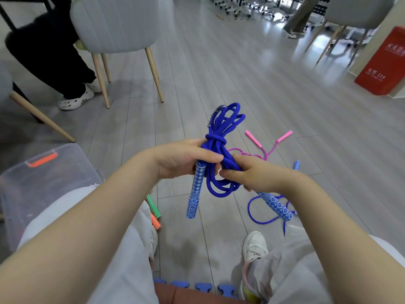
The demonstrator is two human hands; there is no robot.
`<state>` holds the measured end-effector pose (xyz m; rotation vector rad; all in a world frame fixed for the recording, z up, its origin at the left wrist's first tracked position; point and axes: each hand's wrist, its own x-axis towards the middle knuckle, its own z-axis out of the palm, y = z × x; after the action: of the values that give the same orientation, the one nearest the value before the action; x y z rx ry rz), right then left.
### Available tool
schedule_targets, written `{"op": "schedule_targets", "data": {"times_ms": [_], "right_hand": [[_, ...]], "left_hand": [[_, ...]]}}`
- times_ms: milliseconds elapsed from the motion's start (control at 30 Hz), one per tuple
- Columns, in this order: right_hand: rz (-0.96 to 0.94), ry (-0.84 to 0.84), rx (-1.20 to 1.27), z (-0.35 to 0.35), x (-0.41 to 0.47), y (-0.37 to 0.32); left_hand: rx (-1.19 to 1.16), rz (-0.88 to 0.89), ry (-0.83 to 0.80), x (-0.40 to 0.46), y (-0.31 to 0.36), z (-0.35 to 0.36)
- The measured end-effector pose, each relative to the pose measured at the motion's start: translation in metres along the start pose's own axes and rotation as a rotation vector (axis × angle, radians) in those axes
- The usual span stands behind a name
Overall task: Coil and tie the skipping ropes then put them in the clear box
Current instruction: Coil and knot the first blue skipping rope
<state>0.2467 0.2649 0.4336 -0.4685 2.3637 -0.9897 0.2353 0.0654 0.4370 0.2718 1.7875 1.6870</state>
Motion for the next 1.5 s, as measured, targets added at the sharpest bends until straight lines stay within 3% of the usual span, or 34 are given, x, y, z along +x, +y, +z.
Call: {"op": "schedule_targets", "data": {"times_ms": [367,633,733,867,1067,1200,1300,1500], "right_hand": [[-0.021,0.266,-0.215,0.009,0.019,0.001],[0.294,0.024,-0.061,-0.022,0.001,0.019],[0.328,-0.069,0.009,-0.032,-0.009,0.022],[0.191,0.179,0.180,-0.033,-0.008,0.013],[0.048,0.386,0.401,-0.006,0.006,-0.001],[-0.160,0.487,0.523,0.016,0.010,-0.018],[-0.247,0.467,0.400,0.028,0.014,-0.021],[-0.322,0.322,0.498,0.024,0.008,-0.025]], "left_hand": [[0.109,0.175,0.409,0.023,-0.016,0.010],[-0.004,0.178,0.700,0.031,-0.023,-0.010],[-0.011,0.189,0.789,0.033,-0.025,-0.015],[-0.051,0.233,0.883,0.032,-0.024,-0.018],[-0.280,0.279,0.893,0.034,-0.023,-0.020],[-0.394,0.279,0.884,0.039,-0.023,-0.015],[-0.422,0.246,0.836,0.042,-0.025,-0.010],[-0.530,0.189,0.741,0.046,-0.027,-0.009]]}}
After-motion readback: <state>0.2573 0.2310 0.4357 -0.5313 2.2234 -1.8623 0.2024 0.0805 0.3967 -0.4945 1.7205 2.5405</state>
